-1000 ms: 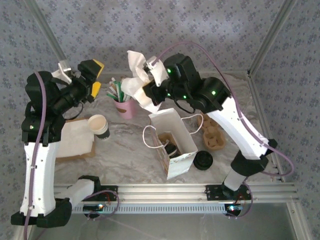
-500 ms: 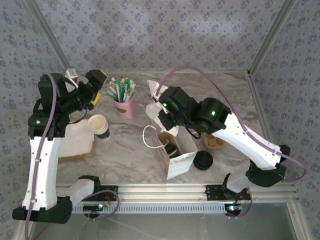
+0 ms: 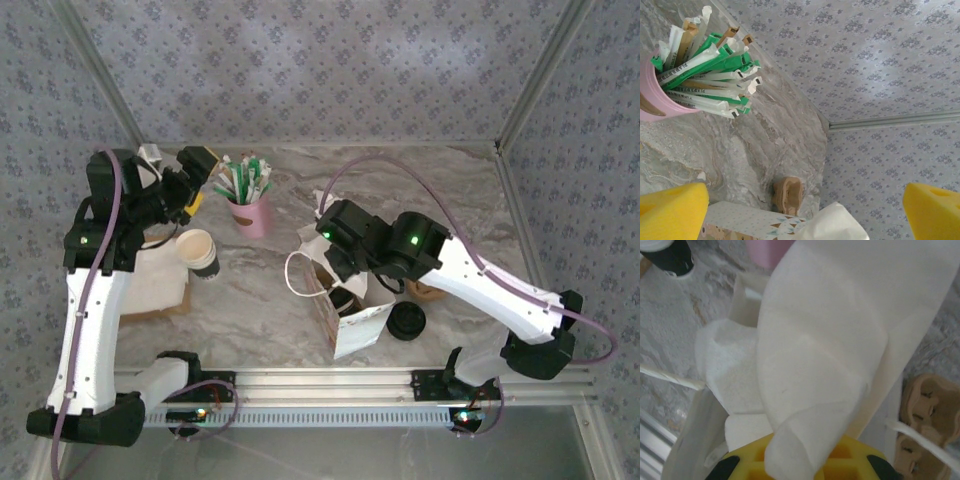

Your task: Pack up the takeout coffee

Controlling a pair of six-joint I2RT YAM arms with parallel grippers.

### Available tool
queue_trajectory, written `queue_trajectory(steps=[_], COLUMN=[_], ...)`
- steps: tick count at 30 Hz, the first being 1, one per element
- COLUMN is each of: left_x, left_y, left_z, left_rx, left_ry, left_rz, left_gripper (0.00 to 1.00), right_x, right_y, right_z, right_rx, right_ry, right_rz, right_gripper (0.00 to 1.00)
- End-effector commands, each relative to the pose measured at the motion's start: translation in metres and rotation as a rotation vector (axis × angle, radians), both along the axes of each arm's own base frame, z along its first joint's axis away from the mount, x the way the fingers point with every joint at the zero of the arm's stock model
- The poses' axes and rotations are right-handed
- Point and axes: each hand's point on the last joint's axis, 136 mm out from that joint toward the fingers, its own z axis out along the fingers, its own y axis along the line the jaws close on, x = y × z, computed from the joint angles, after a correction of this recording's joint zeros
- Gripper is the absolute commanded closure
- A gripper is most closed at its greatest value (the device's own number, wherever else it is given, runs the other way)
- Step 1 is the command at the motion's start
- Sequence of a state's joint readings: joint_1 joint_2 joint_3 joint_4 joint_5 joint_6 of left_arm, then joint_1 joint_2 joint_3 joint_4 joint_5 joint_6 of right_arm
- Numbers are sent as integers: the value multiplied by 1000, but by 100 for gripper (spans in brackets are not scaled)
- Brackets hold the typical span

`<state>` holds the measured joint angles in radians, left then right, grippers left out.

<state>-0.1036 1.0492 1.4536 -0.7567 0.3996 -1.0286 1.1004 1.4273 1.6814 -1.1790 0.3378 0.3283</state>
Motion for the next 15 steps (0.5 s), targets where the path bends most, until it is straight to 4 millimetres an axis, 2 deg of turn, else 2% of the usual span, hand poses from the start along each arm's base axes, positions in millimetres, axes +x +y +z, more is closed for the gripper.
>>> queue_trajectory(steps=[1,10,15], left_x=[2,4,5], left_y=[1,0,0], left_z=[4,-3,-4], left_rx=[11,13,13], left_ry=[-29,-14,-10], left_rz=[-11,-13,-13], left_gripper=[1,1,1], right_x=[-10,-23,-33], right_y=[-1,2,-3], right_z=[-13,-39,-45], right_rx=[-1,-21,-41], right_ry=[62,161,189], right_rz=[-8,3,20], right_gripper=[100,100,100])
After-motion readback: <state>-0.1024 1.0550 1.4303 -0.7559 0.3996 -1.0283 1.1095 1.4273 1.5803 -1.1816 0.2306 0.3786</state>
